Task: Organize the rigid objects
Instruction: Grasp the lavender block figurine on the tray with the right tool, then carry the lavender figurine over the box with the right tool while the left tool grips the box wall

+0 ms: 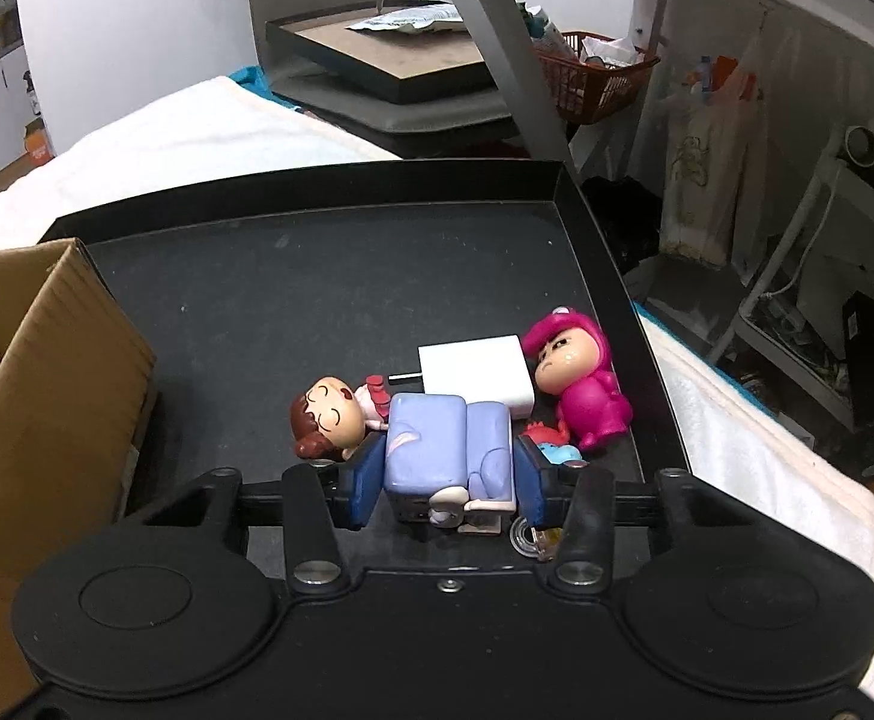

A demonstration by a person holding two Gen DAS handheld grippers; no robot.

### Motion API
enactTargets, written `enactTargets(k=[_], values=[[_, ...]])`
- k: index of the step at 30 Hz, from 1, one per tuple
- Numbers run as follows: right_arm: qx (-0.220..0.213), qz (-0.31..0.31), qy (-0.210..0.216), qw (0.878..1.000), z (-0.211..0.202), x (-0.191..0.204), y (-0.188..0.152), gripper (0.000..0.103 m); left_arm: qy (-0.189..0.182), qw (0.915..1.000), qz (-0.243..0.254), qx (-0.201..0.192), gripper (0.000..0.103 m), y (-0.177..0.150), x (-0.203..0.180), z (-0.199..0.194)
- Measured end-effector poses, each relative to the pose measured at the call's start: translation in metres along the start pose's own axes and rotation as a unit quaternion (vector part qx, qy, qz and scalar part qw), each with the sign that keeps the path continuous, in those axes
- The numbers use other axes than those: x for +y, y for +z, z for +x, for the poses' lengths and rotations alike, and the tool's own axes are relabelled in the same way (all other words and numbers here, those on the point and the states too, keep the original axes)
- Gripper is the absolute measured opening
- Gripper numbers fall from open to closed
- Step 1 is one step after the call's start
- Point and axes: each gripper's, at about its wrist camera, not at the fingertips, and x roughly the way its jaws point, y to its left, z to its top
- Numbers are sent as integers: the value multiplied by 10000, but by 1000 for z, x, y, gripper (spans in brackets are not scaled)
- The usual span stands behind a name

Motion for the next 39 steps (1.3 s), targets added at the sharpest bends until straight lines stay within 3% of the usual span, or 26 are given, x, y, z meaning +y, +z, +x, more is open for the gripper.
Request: enactTargets(k=[12,25,30,39], values=[[-107,418,332,9985,-29,-3,14,44,-284,9994,-65,-195,83,-2,9,-10],[-503,271,924,9941,-68,13,22,44,-801,9966,-104,-177,78,-11,31,0],[-639,199,1075,9919,-75,23,26,44,-954,9952,-96,-169,69,-13,39,3],[-784,67,1192,9897,-85,44,35,44,-1316,9911,-184,-83,42,-10,50,12]])
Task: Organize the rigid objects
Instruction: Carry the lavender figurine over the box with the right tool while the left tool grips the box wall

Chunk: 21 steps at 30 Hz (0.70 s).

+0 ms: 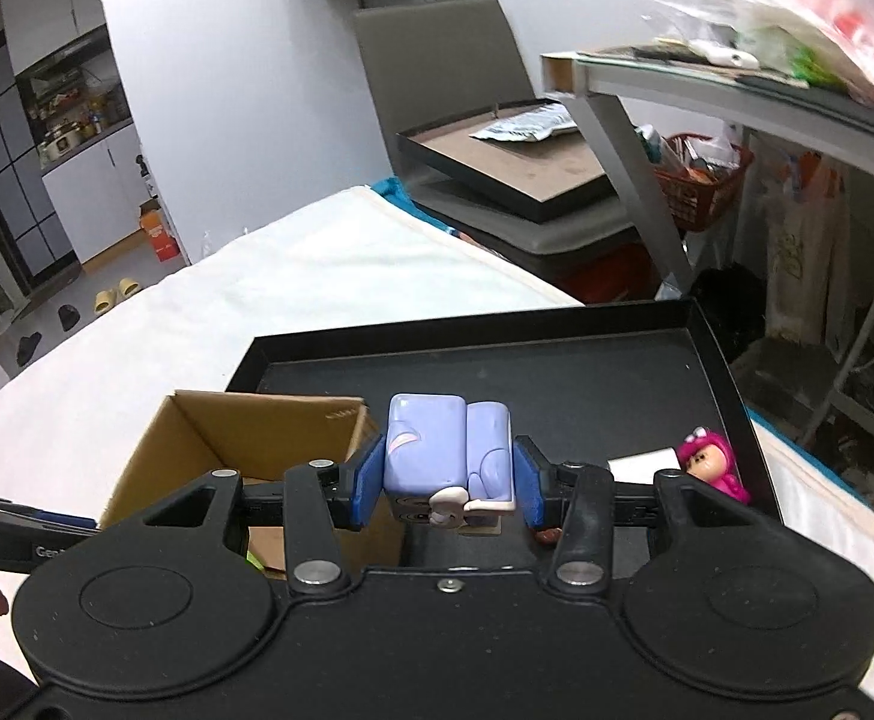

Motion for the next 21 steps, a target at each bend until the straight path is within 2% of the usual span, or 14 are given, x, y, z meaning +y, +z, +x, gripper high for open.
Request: enactTargets(k=[3,11,21], values=[[-47,-78,-18,10000,0,7,2,44,-192,9998,-36,72,33,1,4,1],[-198,-191,152,9995,-4,32,20,44,-462,9989,0,95,21,2,13,3],[-25,-615,252,9978,10,70,21,44,-799,9966,-68,184,19,5,27,9]])
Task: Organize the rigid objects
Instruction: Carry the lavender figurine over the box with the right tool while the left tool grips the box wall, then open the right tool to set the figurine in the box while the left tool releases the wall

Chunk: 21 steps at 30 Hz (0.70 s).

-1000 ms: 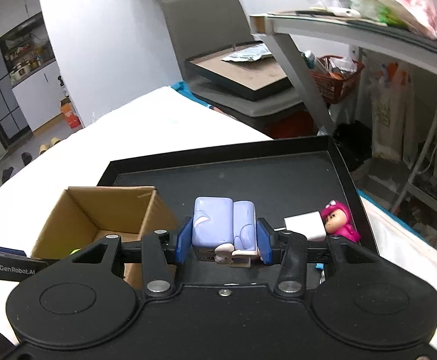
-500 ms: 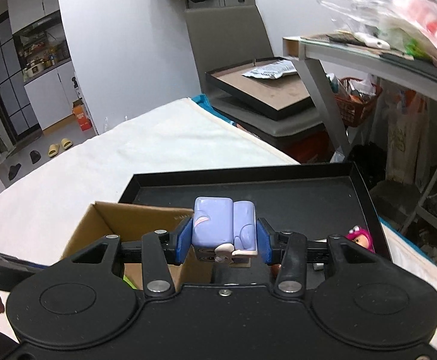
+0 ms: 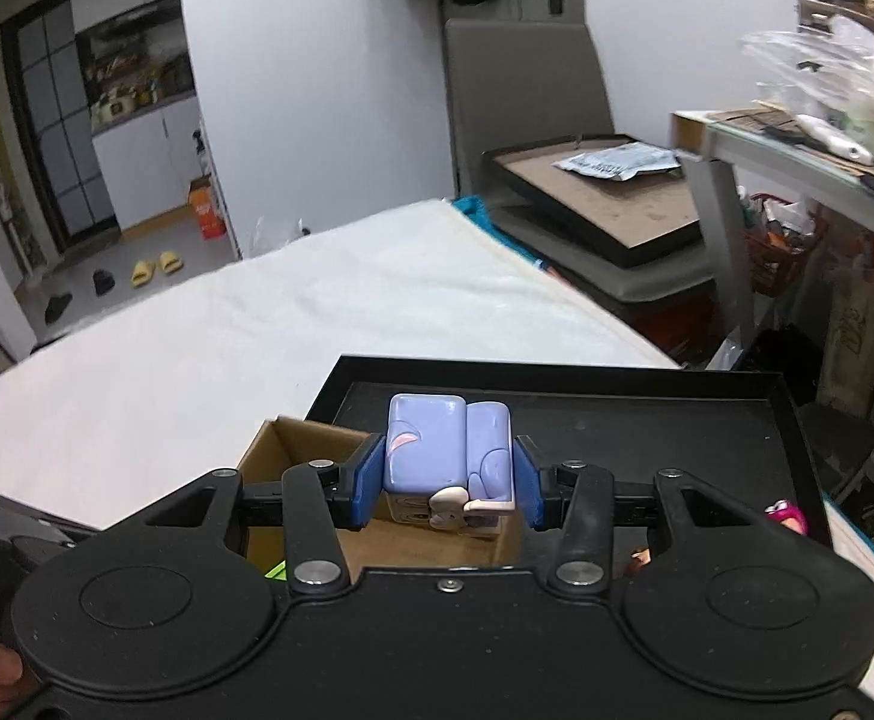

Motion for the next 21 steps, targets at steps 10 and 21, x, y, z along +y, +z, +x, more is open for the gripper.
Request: enactTargets(k=[10,21], values=[[346,-141,135,9992,24,29,-1,44,-352,9989,-268,174,18,3,16,4],[359,-76,480,9982,30,49,2,47,-268,9989,-263,288,19,0,15,7]])
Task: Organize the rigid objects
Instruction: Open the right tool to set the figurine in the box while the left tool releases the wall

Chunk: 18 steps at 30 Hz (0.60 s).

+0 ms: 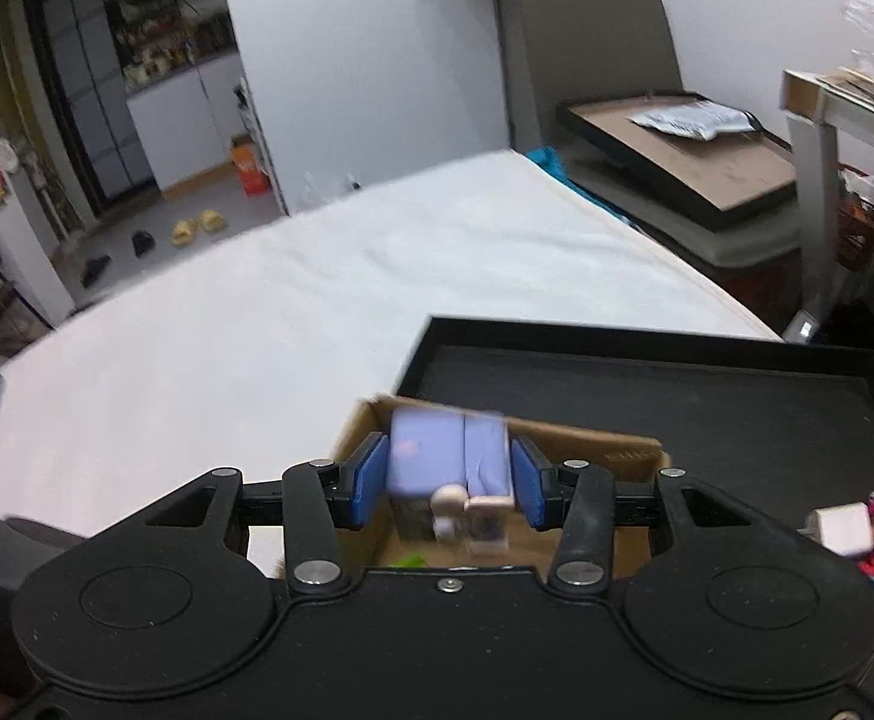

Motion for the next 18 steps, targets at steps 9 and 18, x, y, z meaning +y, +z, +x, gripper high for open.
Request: enactTargets(k=[9,18], values=[[-241,-70,-484,9985,-21,-11,5,55,382,9987,335,-60,23,0,-21,-9],[-240,253,-759,9965,-30,-34,-7,61,789,9963,345,-42,50,-2,-36,-13]])
